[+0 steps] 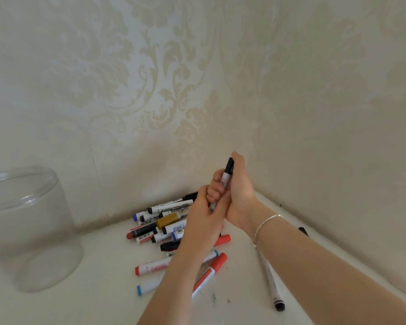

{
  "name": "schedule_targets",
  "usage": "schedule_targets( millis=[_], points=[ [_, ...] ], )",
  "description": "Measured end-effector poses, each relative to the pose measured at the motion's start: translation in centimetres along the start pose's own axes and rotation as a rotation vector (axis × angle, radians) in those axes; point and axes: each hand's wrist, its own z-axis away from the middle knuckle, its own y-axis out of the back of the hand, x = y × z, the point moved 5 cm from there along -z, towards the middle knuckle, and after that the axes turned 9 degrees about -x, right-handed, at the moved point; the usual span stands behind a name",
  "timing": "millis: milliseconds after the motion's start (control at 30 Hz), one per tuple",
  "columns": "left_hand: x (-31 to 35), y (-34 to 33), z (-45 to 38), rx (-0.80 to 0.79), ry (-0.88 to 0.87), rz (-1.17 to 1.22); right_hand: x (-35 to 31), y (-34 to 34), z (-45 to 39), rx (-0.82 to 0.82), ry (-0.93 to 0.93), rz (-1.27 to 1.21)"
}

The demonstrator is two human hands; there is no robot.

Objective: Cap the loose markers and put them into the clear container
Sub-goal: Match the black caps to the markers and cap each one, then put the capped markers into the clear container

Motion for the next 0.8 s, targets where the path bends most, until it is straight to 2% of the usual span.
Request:
schedule_targets(
  millis=[67,100,167,233,333,433,567,667,800],
  points=[
    [0.6,-0.4,0.4,-0.139,-0.046,-0.02,-1.8,0.7,1.2,0.055,-0.024,0.139],
    [0.8,-0.3,0.6,-0.191,-0.054,-0.06,-2.9,1.3,1.8,0.09,-0.031,0.3],
    [0.9,0.6,0.6,-0.187,-0.046,-0.232,-5.0,2.7,3.2,0.16,-0.055,0.682],
    [1.1,2.0,0.3,-0.148,-0.005,-0.443,-6.0,5.3,4.4,0.244,-0.093,0.958],
    [1.0,3.1,1.0,-0.236,0.111,-0.783,-6.1,9.6,5.9,0.361,-0.184,1.322],
    [0.8,2.8,3.6,-0.323,0.135,-0.948,-5.4,13.5,7.2,0.435,-0.289,1.613],
    [-0.3,2.5,6.2,-0.373,0.132,-1.155,-4.5,16.4,8.1,0.554,-0.394,1.776],
    [-1.2,2.8,7.1,-0.397,0.133,-1.307,-3.9,17.1,7.9,0.573,-0.47,1.816],
    [-2.2,2.6,7.4,-0.39,0.104,-1.297,-2.3,16.4,7.3,0.462,-0.431,1.784]
  ],
)
